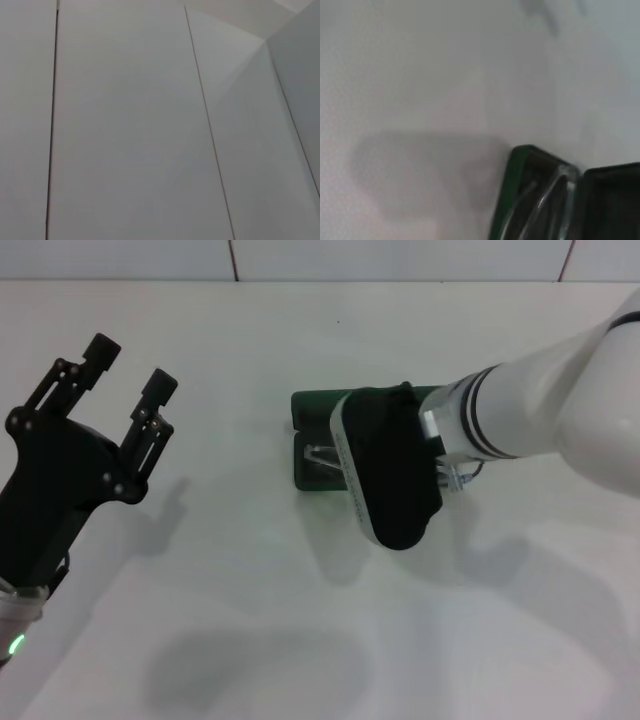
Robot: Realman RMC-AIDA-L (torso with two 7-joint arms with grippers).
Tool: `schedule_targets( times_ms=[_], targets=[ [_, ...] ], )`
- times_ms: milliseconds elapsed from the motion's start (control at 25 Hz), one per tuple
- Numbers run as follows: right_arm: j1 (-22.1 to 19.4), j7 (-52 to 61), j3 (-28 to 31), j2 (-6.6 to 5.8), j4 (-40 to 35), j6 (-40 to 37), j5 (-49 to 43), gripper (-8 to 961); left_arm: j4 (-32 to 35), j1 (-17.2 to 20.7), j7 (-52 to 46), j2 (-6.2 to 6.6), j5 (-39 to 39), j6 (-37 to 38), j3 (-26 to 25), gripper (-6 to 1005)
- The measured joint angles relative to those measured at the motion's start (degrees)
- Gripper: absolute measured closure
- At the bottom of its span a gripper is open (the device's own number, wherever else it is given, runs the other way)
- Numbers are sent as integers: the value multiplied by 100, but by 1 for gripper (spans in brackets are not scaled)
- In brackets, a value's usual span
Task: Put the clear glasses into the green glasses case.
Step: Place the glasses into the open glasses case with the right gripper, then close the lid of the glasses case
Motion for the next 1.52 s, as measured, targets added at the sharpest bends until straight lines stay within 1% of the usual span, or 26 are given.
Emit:
schedule_targets(
  times_ms=[120,440,560,760,1000,1320,1520],
  targets=[
    [-161,-33,131,0,-266,-5,8,353,-15,5,0,0,-3,0,-3,466],
    [-437,-60,160,-4,-635,16,-84,353,-18,7,0,0,3,-2,-2,466],
    [-496,-70,180,-8,-661,154,-258,353,-13,15,0,0,2,0,2,466],
    [-690,-85,151,-2,-633,626,-631,353,26,17,1,0,8,4,5,466],
    [-751,-163,-17,0,-603,785,-748,353,27,4,0,0,5,6,6,466],
    [-865,-202,-11,-2,-693,914,-669,352,23,6,0,0,-1,-6,3,466],
    [-1007,-206,20,-3,-811,995,-258,352,20,-4,0,0,-7,-10,4,466]
  ],
)
